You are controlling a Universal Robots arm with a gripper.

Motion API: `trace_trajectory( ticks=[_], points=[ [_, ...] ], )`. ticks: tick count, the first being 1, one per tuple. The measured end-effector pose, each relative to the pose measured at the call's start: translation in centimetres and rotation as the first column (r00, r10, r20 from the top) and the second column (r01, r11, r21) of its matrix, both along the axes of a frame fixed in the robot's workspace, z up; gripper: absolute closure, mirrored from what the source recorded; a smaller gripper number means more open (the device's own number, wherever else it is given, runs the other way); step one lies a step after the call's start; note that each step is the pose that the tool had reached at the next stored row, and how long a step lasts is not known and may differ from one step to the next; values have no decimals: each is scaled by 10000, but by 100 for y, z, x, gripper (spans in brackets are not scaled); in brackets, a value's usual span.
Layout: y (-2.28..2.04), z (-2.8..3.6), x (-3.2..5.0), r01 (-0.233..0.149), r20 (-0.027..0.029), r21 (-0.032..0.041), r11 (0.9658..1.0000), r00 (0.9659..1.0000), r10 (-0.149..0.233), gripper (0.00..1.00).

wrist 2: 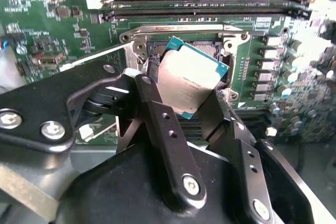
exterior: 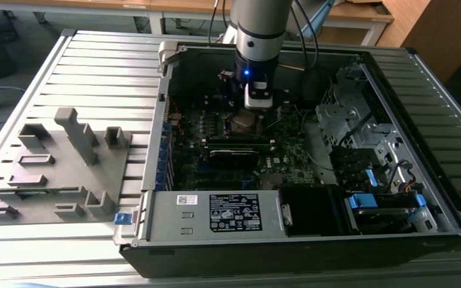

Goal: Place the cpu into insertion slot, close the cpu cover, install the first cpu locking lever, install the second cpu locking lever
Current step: 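Place the cpu into insertion slot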

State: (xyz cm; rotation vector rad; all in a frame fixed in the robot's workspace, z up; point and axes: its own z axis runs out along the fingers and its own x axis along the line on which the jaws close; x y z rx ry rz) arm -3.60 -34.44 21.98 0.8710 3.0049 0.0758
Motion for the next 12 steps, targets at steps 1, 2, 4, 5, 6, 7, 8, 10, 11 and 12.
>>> trace_trajectory(
  ticks=[1, 2, 4, 5, 6, 7, 8, 10, 11, 12],
  points=[
    [0, -1, 0, 179, 0, -1, 9998, 9998, -179, 46],
    [0, -2, 0, 360, 0, -1, 9994, 9994, -360, 46],
    [0, -5, 0, 719, 0, 0, 9974, 9974, -719, 46],
    [0, -6, 0, 897, 0, -1, 9960, 9960, -897, 46],
    [0, -8, 0, 1088, 0, 0, 9941, 9941, -1088, 46],
    [0, -9, 0, 1267, 0, 0, 9919, 9919, -1267, 46],
    [0, -11, 0, 1445, 0, 0, 9895, 9895, -1445, 46],
    [0, -13, 0, 1799, 0, 0, 9837, 9837, -1799, 46],
    [0, -15, 0, 1977, 0, 0, 9803, 9803, -1977, 46],
    [0, -16, 0, 2168, 0, 0, 9762, 9762, -2168, 46]
  ],
)
